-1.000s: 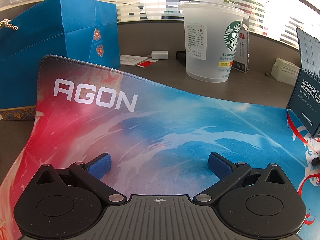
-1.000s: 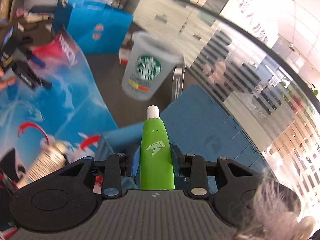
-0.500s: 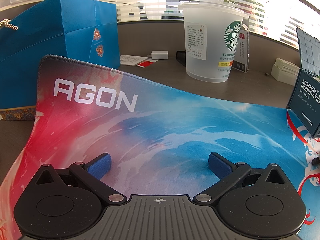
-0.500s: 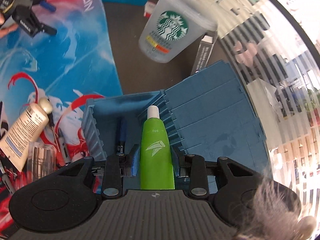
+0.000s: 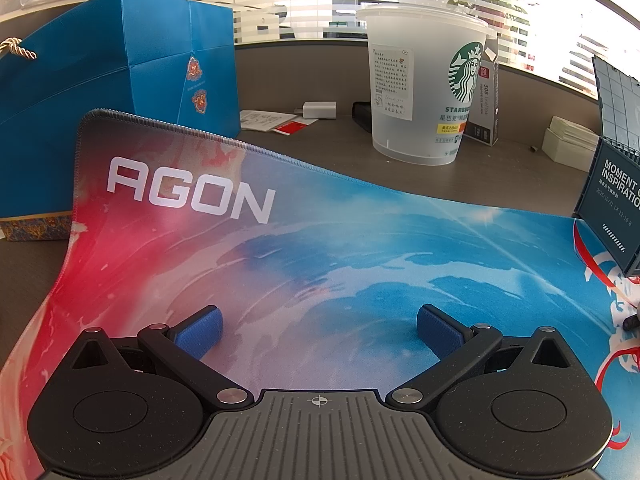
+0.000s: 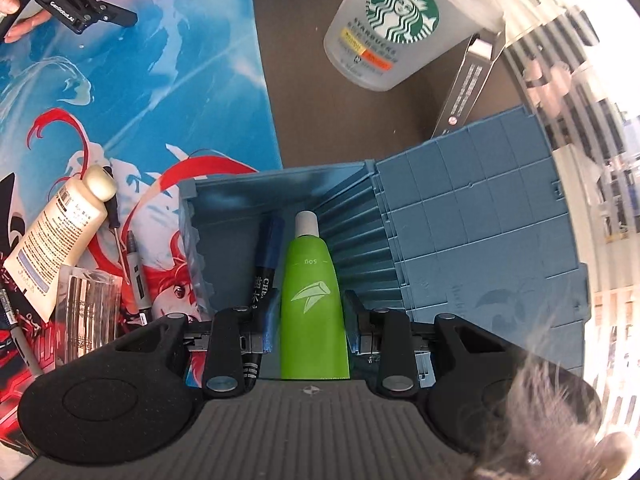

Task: Organize rigid objects
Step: 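Carry the green tube with the right gripper into the blue crate and release, then move the right gripper back to the pile and grasp the white lotion bottle, then place the white lotion bottle into the blue crate with the right gripper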

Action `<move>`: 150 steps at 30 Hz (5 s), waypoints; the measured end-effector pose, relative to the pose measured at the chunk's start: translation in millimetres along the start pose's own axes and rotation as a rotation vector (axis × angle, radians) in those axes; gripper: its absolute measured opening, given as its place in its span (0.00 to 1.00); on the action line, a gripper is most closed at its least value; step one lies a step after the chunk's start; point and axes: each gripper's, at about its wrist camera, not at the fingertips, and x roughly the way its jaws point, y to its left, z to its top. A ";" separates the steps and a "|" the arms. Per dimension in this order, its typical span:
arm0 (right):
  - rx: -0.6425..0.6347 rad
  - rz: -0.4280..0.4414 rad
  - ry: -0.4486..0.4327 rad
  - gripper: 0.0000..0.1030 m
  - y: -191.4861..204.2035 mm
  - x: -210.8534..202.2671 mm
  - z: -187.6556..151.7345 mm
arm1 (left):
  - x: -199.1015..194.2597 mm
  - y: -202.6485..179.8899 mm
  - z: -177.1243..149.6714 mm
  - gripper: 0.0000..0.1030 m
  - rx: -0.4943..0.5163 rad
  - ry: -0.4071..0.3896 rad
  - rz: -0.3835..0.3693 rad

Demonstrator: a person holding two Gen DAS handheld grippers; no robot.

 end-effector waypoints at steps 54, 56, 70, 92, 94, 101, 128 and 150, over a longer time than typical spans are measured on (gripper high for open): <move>0.464 -0.134 -0.581 1.00 130.2 -78.1 -38.8 | -0.6 0.0 0.2 1.00 0.000 0.000 0.000; 0.469 -0.133 -0.582 1.00 153.0 -71.0 -36.0 | -0.6 0.0 0.2 1.00 0.000 0.000 0.000; 0.605 -0.111 -0.583 0.97 193.2 -23.5 -14.2 | -0.8 -0.1 0.2 1.00 0.000 0.000 0.001; 0.664 -0.175 -0.515 0.38 184.0 -13.3 -8.6 | -1.1 -0.2 0.4 1.00 0.000 0.000 0.001; 0.679 -0.173 -0.539 0.38 180.8 -20.2 -9.6 | -1.1 -0.2 0.4 1.00 0.000 0.000 0.001; 0.785 -0.113 -0.647 0.37 161.5 -42.0 -17.9 | -1.2 -0.2 0.4 1.00 0.000 0.000 0.001; 0.951 -0.243 -0.817 0.37 64.2 -137.2 -58.7 | -1.5 -0.3 0.5 1.00 0.000 0.000 0.001; 0.747 -0.275 -0.094 0.37 -6.4 -17.1 -50.8 | -1.8 -0.4 0.6 1.00 -0.001 0.000 0.001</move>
